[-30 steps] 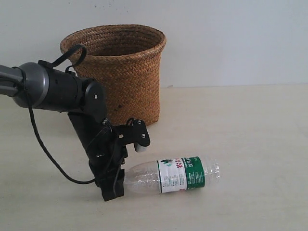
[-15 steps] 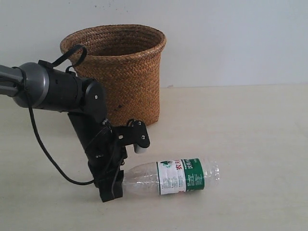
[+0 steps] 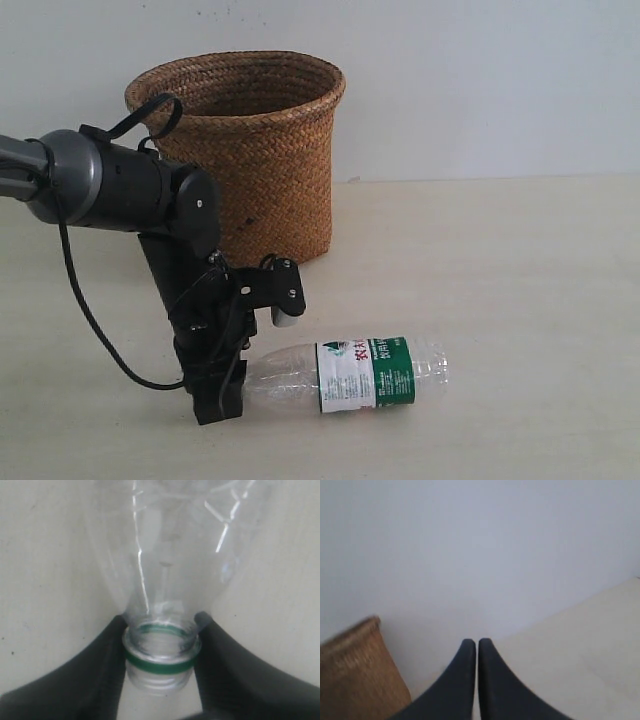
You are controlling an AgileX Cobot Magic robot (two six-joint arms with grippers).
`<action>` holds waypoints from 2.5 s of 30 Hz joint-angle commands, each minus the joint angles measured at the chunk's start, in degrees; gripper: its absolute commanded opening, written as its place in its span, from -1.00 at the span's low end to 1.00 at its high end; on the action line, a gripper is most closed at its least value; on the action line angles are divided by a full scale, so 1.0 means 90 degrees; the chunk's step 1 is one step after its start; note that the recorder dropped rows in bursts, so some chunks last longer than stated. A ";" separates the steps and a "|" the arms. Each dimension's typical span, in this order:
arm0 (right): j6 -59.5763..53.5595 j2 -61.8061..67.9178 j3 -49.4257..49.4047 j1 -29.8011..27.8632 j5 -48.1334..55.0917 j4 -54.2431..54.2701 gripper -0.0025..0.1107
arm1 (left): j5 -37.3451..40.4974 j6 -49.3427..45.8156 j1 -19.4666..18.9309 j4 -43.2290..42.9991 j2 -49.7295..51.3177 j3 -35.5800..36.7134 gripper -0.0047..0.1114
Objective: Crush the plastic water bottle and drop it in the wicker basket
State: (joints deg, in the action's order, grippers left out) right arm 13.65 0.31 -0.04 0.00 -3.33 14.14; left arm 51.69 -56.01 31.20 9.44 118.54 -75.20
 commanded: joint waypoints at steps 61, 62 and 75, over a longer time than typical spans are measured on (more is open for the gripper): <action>-0.3410 1.1740 0.8509 0.2307 0.7038 0.0769 -0.96 | -0.0085 -0.0025 0.0009 0.0404 -0.0018 -0.0023 -0.85; -0.3308 1.1833 0.8591 0.2377 0.7134 0.0562 -0.96 | -0.0085 -0.0025 0.0009 0.0404 -0.0018 -0.0023 -0.85; -0.2742 1.2347 0.9265 0.3107 0.7305 -0.0042 -0.96 | -0.0072 0.0110 0.0009 0.0404 -0.0018 -0.0023 -0.85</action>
State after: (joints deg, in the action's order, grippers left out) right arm -12.21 110.99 82.52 27.87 61.73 15.09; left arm 51.11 -55.64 31.20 12.37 118.54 -75.20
